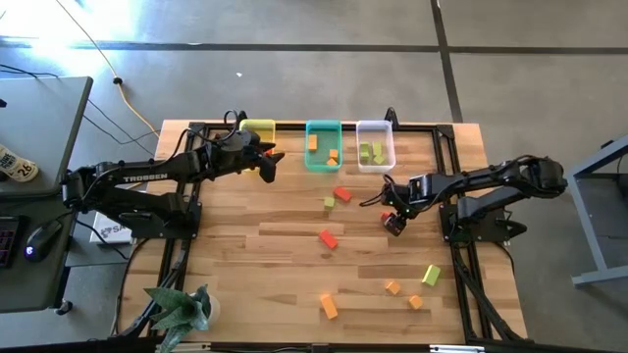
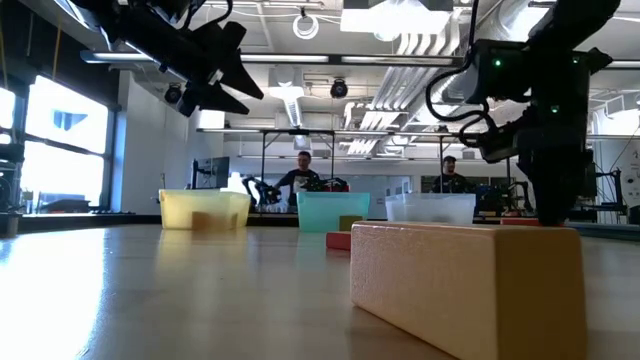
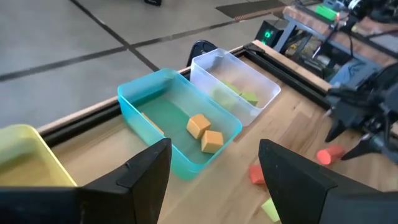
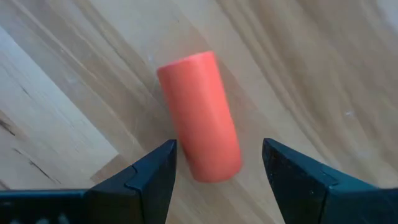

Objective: Sort & place blocks by color
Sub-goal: Put the orange block into the yellow bin

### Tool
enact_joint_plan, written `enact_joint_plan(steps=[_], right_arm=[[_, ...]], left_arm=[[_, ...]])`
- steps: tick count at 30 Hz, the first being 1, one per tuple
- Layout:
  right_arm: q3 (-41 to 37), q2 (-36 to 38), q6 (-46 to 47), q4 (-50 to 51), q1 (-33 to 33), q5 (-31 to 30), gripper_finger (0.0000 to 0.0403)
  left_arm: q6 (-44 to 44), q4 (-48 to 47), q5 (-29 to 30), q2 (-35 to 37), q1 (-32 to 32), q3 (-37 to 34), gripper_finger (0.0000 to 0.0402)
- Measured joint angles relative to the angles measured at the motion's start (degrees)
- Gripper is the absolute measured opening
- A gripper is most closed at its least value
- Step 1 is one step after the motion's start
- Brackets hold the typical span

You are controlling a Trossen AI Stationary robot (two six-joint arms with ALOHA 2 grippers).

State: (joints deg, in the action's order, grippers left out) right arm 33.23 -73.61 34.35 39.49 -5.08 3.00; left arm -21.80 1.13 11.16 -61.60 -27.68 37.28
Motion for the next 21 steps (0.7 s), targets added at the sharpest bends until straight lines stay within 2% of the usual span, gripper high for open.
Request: enact_joint_plan(steps=[5,13,21], right_arm=[[-1.9,-0.3,-0.3,-2.1,0.0,0.3,0.0206],[-2.4,-0.3,-0.9,-7.5,0.0,0.7,0.0096],[-2.3,-0.3,0.4,-13.4,-0.1,5.0,0.0096]], left_arm=[[-2.6,0.0,0.0,0.0,0.0,0.0,0.0229],[-3.7,0.0,-0.1,0.0,0.0,0.0,0.0229],[-3.7,0.0,-2.4,0.0,0.0,0.0,0.0229]])
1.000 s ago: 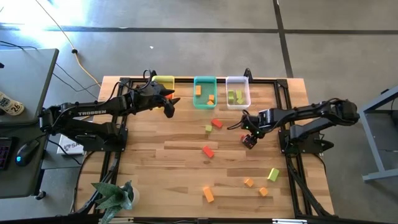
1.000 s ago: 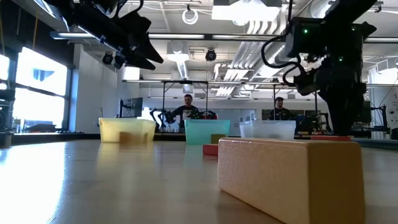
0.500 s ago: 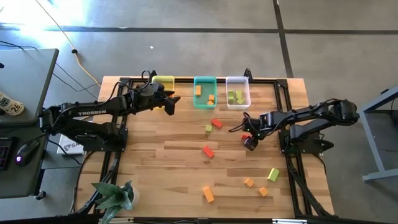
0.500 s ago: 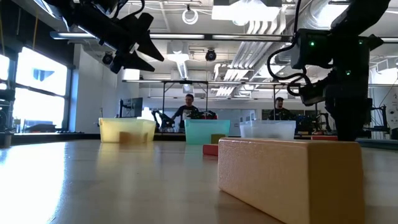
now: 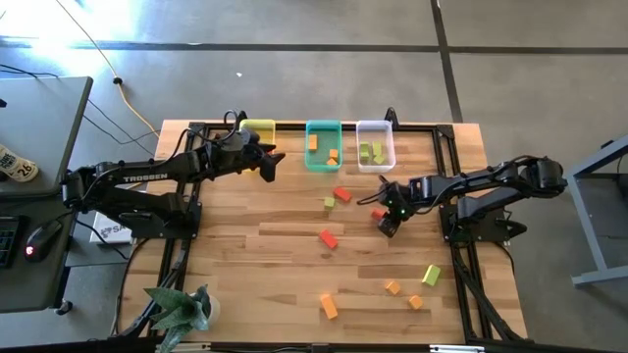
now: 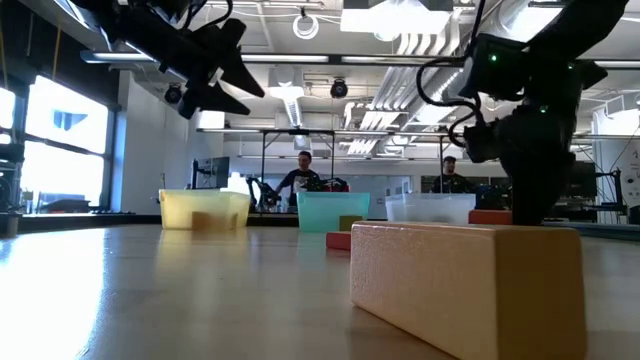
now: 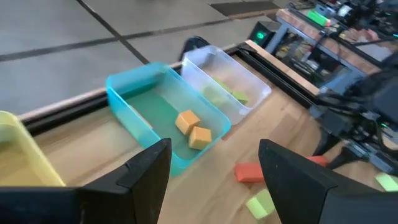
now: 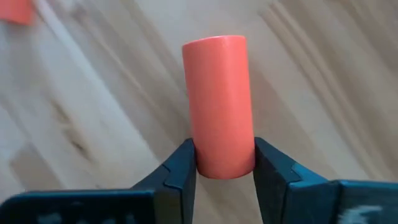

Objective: Sort & place blocks by color
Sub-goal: Put the orange block into the yellow bin

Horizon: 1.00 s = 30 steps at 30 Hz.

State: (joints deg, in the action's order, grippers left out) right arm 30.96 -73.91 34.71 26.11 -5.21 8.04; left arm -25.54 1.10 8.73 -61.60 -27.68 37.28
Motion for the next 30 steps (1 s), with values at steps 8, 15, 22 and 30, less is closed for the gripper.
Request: enact_joint_plan(steps=[8,15,22,30], right_arm=[[0.0,0.0,5.5,-12.2,0.0,4.3,0.0096],[0.0,0.0,8.8,-31.0,0.0,4.7,0.0096],[3.9,0.0,9.8,-37.8,0.0,-0.2,0.0096],[13.3,0.0,2.2,-36.0,-1.3,-6.2,0.0096]], left_arm=[[0.1,0.0,-14.4,0.0,0.0,0.0,0.0229],[3.2,0.0,-25.8,0.0,0.0,0.0,0.0229],[3.2,6.0,-32.6,0.0,0.0,0.0,0.0229],[11.1,15.6,-34.2,0.0,0.0,0.0,0.0229]])
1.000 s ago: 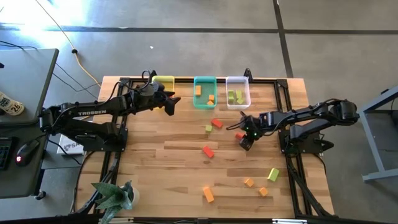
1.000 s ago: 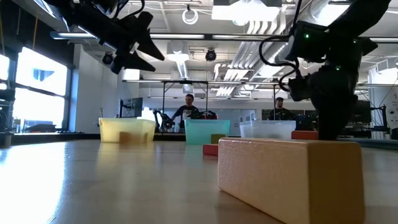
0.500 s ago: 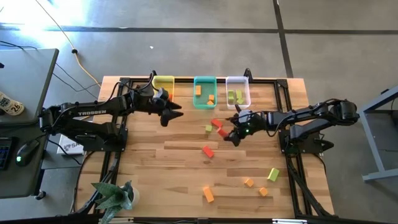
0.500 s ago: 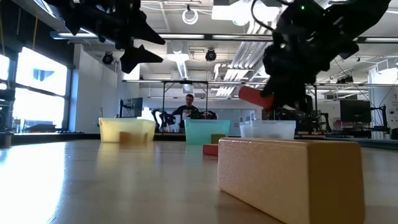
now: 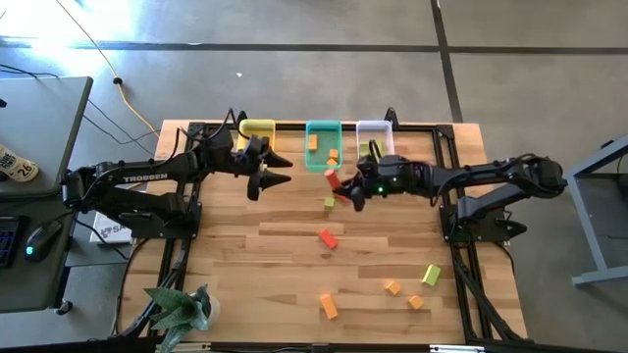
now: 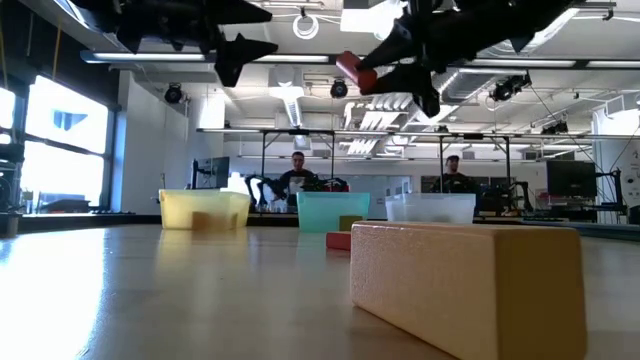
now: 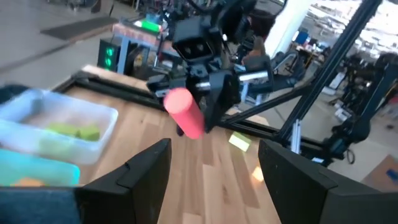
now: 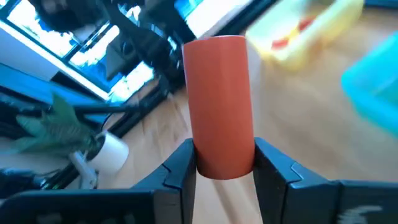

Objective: Sort & place blocks by color
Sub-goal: Put the orange block into the yellow bin

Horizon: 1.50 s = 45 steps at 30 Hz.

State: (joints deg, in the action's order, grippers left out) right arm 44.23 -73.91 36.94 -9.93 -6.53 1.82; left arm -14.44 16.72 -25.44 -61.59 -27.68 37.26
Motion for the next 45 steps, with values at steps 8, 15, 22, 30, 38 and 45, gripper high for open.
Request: enact_joint_plan(steps=[8,15,22,30,38,45], right_arm=[[7.5,-1.9,-6.5,1.2,-1.3,-0.3,0.0096],[16.1,-10.4,-11.5,1.5,-0.7,0.9,0.0096],[24.2,-15.9,-14.9,6.1,-0.5,2.3,0.0096],[25.9,-16.9,-13.5,8.1,-0.2,2.2,0.0096],[25.9,-16.9,-11.9,8.0,1.1,-1.1,0.0096],[26.0,-17.4,-8.5,8.0,1.1,-1.8,0.0096]], left_arm=[[1.5,0.4,0.2,-2.1,0.0,0.0,0.0229],[-6.7,6.3,0.1,-6.2,-0.2,0.0,0.0229],[-7.9,7.9,-3.4,-8.2,-0.7,0.0,0.0229],[-8.2,11.8,-9.7,-8.2,-3.3,0.0,0.0229],[-10.9,15.8,-9.7,-8.2,-5.2,0.0,0.0229],[-10.9,16.9,-9.7,-8.2,-5.2,0.0,0.0229]])
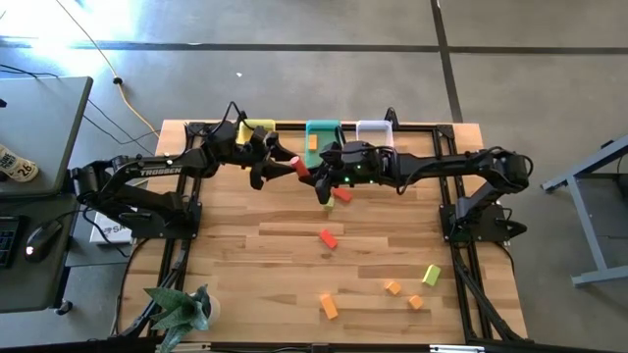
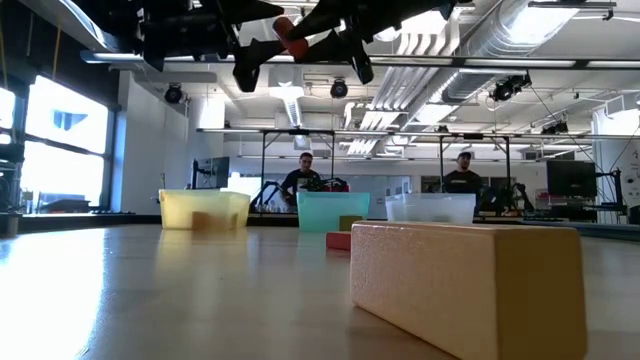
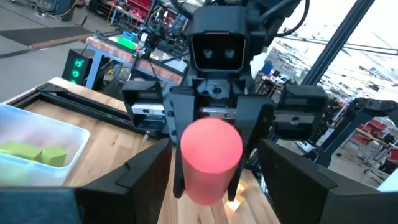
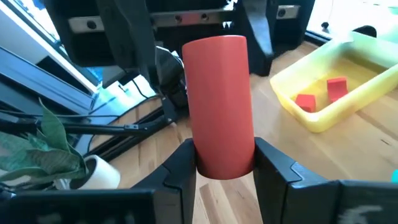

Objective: Sort & place blocks by color
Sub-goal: Put the orange block into the yellow bin

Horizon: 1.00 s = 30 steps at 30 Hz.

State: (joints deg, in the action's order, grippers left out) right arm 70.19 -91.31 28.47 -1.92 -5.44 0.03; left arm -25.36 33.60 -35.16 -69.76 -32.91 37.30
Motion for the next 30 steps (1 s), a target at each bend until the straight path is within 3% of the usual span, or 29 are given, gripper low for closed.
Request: enact_joint_plan(steps=[21,30], right_arm=[[0.0,-1.8,2.6,-7.3,0.0,0.3,0.0096],[0.0,-1.8,2.6,-8.5,-0.4,0.0,0.0096]], left_arm=[[-2.5,3.5,1.1,0.0,0.0,0.0,0.0225],[-0.3,3.5,1.3,-0.2,0.0,0.0,0.0148]])
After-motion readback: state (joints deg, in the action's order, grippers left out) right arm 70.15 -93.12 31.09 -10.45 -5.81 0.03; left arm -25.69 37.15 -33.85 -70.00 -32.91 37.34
